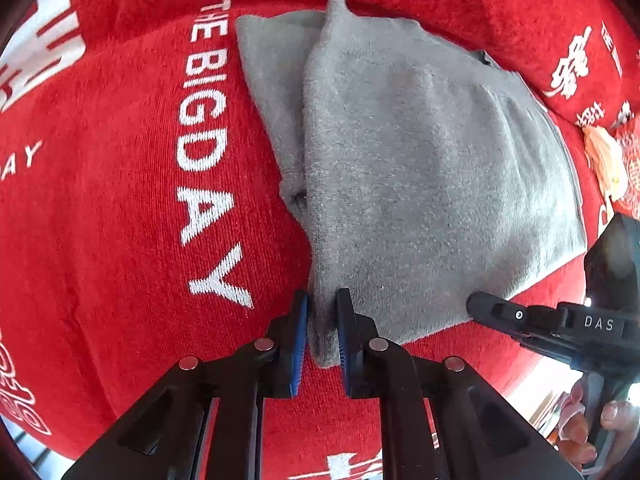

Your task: Fold small clothes

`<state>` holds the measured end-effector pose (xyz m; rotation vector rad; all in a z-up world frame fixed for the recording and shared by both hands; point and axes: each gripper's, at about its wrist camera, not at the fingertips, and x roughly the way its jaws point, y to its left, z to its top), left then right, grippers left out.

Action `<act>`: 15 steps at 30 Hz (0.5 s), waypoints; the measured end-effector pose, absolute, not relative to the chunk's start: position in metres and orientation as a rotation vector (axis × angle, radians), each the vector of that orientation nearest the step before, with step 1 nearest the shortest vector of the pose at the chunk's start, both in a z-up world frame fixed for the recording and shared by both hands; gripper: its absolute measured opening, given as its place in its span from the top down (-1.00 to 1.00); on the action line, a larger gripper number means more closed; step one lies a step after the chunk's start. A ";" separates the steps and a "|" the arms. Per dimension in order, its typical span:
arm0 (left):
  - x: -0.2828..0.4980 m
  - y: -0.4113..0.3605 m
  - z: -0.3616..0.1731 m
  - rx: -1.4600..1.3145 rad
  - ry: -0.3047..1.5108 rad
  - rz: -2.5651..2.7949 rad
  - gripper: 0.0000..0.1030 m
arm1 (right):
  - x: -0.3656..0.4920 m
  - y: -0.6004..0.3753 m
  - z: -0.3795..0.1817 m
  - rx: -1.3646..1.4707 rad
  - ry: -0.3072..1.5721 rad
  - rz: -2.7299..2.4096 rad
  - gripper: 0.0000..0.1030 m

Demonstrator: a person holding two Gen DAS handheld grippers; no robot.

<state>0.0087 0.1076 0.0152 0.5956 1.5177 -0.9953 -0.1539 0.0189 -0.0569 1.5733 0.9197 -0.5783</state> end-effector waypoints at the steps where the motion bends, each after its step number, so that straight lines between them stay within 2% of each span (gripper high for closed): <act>1: 0.008 0.107 0.017 0.607 1.509 -0.999 0.69 | -0.155 0.018 -0.056 1.566 0.926 -0.575 0.84; 5: 0.005 0.099 0.024 0.628 1.477 -1.002 0.69 | -0.152 0.016 -0.052 1.536 0.966 -0.554 0.76; 15: 0.043 0.072 0.059 0.558 1.385 -0.943 0.69 | -0.167 0.016 -0.046 1.445 1.031 -0.521 0.76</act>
